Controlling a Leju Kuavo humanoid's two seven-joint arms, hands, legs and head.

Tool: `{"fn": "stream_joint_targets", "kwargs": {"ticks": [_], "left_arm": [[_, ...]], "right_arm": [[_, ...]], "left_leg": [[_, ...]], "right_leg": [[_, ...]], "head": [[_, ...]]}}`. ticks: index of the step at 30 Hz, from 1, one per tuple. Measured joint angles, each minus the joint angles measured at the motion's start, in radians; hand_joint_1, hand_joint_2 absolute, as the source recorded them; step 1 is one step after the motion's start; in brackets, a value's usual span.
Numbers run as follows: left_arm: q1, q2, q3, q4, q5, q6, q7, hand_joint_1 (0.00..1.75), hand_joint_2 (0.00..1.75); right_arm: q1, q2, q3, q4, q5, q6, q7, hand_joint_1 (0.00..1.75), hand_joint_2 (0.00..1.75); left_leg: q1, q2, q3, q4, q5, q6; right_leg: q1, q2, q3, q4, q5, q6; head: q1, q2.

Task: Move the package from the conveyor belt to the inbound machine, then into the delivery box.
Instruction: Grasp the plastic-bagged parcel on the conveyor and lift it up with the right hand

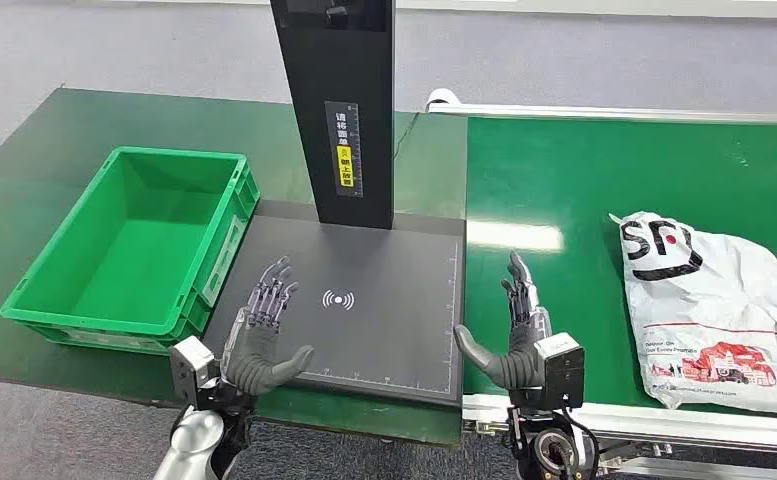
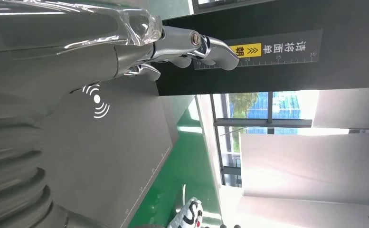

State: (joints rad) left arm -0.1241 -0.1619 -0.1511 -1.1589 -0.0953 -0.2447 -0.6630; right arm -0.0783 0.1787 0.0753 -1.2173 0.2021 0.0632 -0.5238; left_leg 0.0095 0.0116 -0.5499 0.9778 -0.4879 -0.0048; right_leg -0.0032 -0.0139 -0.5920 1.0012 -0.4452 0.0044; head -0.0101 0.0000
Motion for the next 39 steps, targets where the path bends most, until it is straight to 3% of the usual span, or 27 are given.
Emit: {"fn": "stream_joint_targets", "kwargs": {"ticks": [6,13,21,27,32,39], "left_arm": [[0.000,0.001,0.000,0.000,0.000,0.002,-0.001,0.00,1.75],[0.000,0.008,0.000,0.000,0.006,-0.001,-0.007,0.00,1.75],[0.000,0.011,0.001,-0.001,0.011,-0.001,-0.008,0.00,1.75],[0.014,0.019,0.004,-0.019,0.014,0.000,-0.008,0.00,1.75],[0.029,0.024,0.006,-0.035,0.016,0.002,-0.008,0.00,1.75],[0.053,0.030,0.021,-0.072,0.021,0.005,0.009,0.00,1.75]], "right_arm": [[-0.031,-0.015,0.014,0.001,0.078,-0.038,0.023,0.00,1.75],[-0.115,-0.079,0.017,0.024,0.197,-0.080,0.059,0.00,1.75],[-0.180,-0.118,0.017,0.071,0.233,-0.092,0.068,0.00,1.75],[-0.387,-0.223,0.017,0.295,0.331,-0.172,0.115,0.00,1.75],[-0.489,-0.265,0.018,0.436,0.419,-0.231,0.166,0.00,1.75],[-0.597,-0.305,0.024,0.590,0.531,-0.305,0.326,0.00,1.75]], "left_leg": [[0.000,0.000,0.000,0.000,0.000,0.000],[0.000,0.000,0.000,0.000,0.000,0.000],[0.000,0.000,0.000,0.000,0.000,0.000],[0.000,0.000,0.000,0.001,0.000,0.000],[0.000,0.000,0.000,0.001,0.000,0.000],[0.000,-0.001,0.000,0.001,0.000,0.000]], "right_leg": [[0.000,0.000,0.000,0.000,0.000,0.000],[0.000,0.000,0.000,0.000,0.000,0.000],[0.000,0.000,0.000,0.000,0.000,0.000],[0.000,0.000,0.000,0.000,0.001,0.000],[0.000,0.000,0.000,0.000,0.001,0.000],[0.000,0.000,0.000,0.000,0.001,0.000]], "head": [[0.000,0.000],[0.000,0.000],[0.000,0.000],[0.000,0.000],[0.000,0.000],[0.000,0.000]]}}
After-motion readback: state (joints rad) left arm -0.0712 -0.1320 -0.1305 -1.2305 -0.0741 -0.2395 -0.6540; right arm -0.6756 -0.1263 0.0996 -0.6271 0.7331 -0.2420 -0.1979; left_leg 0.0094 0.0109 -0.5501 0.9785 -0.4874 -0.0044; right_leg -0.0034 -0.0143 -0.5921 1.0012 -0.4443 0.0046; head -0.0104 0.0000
